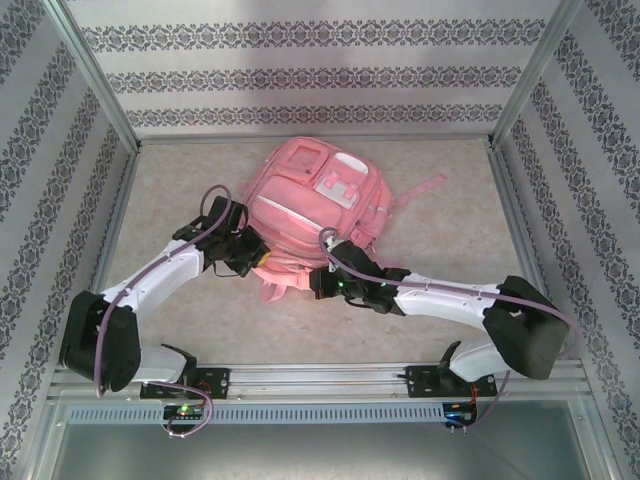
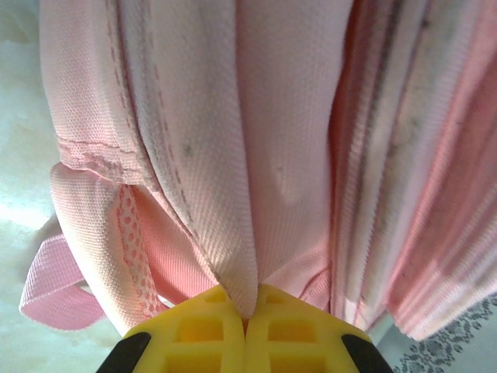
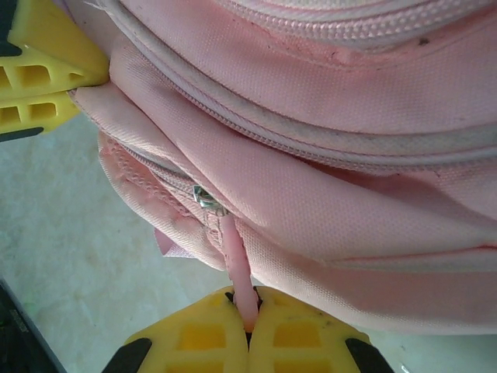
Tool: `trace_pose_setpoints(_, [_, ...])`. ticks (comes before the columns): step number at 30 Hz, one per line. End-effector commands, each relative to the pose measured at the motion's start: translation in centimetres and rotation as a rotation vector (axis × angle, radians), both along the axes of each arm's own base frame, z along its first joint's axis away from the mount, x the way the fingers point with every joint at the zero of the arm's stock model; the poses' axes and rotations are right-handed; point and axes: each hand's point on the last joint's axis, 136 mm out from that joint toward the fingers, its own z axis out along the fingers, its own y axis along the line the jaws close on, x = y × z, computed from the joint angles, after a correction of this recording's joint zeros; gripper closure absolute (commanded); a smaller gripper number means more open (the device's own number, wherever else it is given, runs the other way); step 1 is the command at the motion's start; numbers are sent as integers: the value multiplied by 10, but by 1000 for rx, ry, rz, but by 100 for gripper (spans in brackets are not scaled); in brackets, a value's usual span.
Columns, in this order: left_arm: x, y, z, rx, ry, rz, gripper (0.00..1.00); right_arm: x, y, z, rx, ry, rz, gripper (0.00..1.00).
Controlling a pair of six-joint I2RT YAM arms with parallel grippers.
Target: Pack the student bag
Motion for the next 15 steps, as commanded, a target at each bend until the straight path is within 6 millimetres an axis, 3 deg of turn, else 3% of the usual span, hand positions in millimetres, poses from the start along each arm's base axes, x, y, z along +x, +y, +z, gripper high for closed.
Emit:
trace_pose_setpoints(1, [19,19,33,29,-116,52,100,-1,-36,-28,-150,13,-78,100])
trace_pose_setpoints(10, [11,15,42,-21,-124,51,100,14,-37,-36,-195,8,-157,100])
trace_pose_setpoints(15, [4,13,39,-42,-113,52,100,21,-18,-33,-220,-32,-158,100])
